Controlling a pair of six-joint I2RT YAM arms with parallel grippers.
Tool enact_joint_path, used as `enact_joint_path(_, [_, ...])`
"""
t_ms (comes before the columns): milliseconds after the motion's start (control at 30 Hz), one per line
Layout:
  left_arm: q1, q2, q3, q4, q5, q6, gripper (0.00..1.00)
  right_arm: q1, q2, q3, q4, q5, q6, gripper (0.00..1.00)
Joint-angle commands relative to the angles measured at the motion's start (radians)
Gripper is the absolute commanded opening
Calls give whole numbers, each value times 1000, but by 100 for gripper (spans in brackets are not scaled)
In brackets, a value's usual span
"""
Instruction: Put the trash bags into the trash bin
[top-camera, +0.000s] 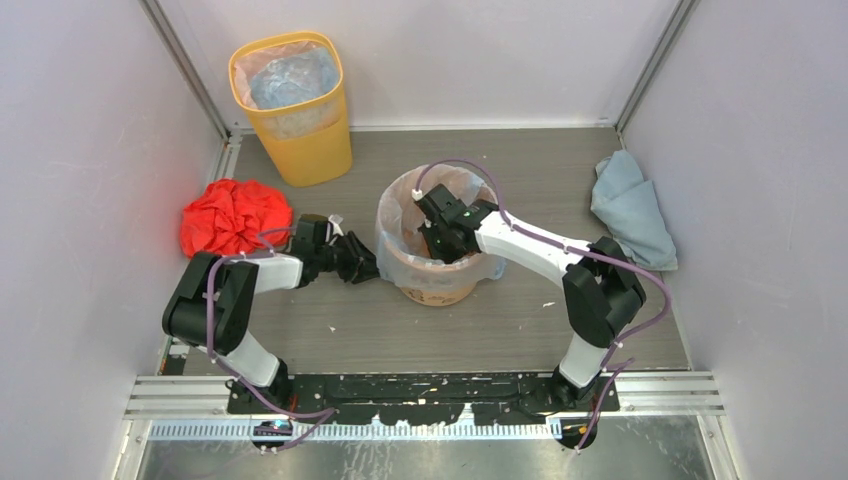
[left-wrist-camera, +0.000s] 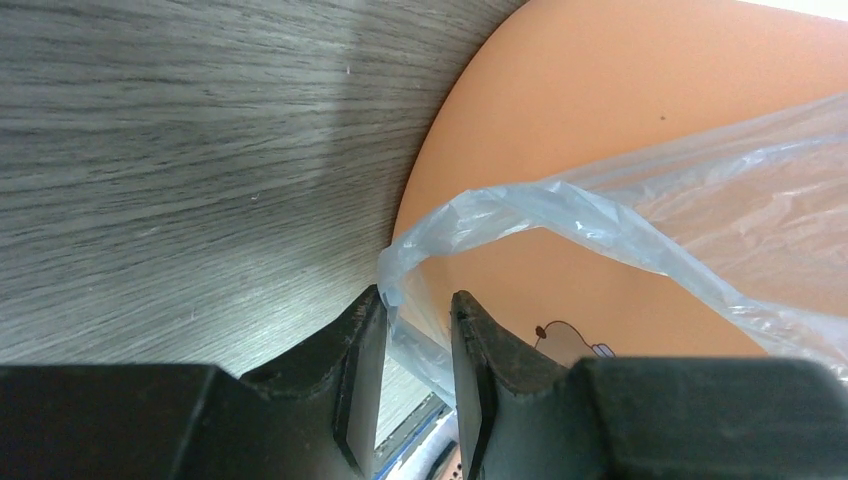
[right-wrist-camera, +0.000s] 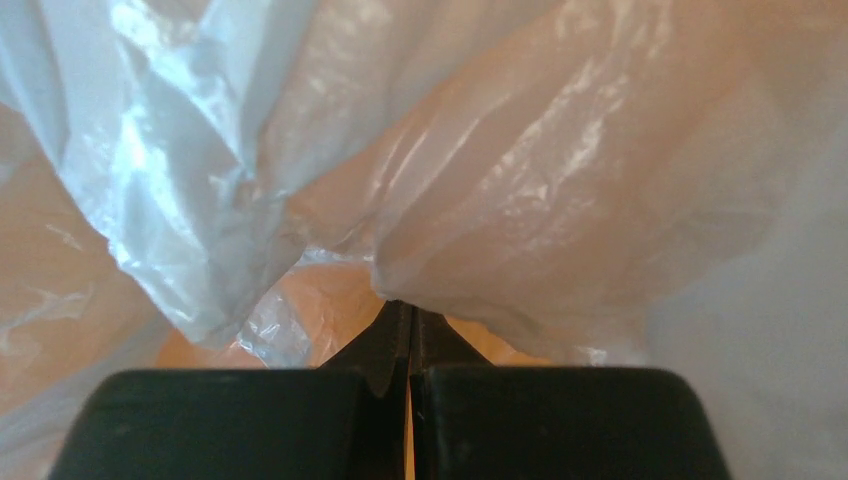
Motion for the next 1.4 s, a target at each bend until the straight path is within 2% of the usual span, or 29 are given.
enact_joint_path(0, [-4, 8, 31, 76, 33, -21, 31, 8, 1, -24, 45, -10, 9, 1])
enact_joint_path(567, [-4, -60, 46, 58, 53, -37, 31, 8, 88, -41, 15, -6, 24, 1])
enact_joint_path(967, [-3, -109, 58, 33, 53, -40, 31, 8, 76, -22, -76, -3, 43, 1])
enact_joint_path(1367, [-3, -124, 61, 20, 52, -40, 30, 8, 119, 47, -184, -9, 48, 12])
